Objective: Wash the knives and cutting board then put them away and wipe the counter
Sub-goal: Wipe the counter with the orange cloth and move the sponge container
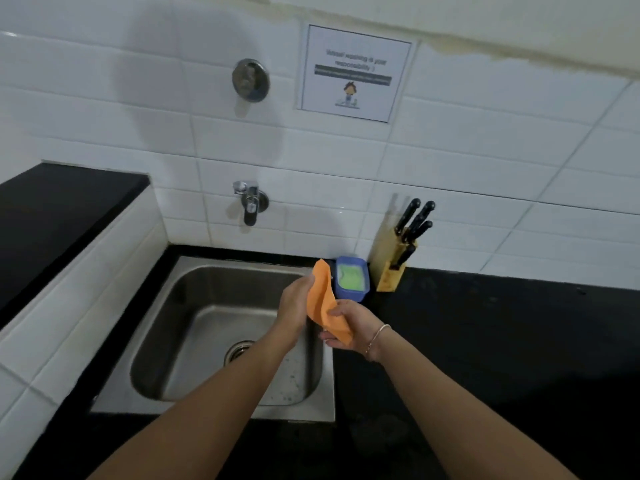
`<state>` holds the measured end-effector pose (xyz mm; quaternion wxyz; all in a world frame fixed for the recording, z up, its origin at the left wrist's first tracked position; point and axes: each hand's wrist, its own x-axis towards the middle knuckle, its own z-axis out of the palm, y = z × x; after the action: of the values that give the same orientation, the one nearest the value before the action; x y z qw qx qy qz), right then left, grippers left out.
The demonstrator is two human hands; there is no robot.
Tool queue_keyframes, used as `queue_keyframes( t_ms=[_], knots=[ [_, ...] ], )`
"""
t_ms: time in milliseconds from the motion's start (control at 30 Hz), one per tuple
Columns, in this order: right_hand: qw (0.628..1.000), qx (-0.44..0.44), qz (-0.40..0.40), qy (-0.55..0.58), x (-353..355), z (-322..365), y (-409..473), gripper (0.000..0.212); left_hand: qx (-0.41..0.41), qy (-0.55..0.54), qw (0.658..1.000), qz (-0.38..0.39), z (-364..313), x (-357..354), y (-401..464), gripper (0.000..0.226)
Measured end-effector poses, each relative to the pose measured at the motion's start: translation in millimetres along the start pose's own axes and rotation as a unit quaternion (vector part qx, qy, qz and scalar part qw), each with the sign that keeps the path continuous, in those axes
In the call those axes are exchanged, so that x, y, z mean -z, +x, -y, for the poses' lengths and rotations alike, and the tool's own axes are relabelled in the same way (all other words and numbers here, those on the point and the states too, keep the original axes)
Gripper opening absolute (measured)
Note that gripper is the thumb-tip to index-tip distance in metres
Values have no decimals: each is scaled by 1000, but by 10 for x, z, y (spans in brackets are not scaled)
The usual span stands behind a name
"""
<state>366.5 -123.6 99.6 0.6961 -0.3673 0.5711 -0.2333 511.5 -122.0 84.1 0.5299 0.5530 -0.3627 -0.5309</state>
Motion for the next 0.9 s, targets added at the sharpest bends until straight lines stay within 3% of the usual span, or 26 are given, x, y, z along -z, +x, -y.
queue_keyframes(
  t_ms=[67, 200, 367, 467, 567, 700, 900],
  knots=[
    [998, 16, -3, 65, 160, -65, -86, 52, -23, 60, 998, 26, -9, -167, -83, 22],
    [979, 32, 4, 199, 651, -192, -325, 63, -41, 156, 986, 42, -50, -658, -239, 20],
    [994, 67, -61, 60, 1454, -495, -892, 48, -25, 172, 984, 38, 158, -1566, -626, 18],
    [982, 100, -148, -53, 1970, -683, -1261, 34, 80, 65, 993, -49, 366, -2310, -953, 16],
    [968, 133, -195, -88, 2464, -806, -1567, 27, 193, -12, 978, -73, 522, -2931, -1308, 6],
    [960, 137, -197, -144, 3074, -984, -1928, 21, 178, 22, 980, -88, 528, -3566, -1561, 6],
    [965, 164, -184, -84, 3609, -987, -2089, 8, 122, 45, 990, -60, 467, -4106, -1628, 14]
  ],
)
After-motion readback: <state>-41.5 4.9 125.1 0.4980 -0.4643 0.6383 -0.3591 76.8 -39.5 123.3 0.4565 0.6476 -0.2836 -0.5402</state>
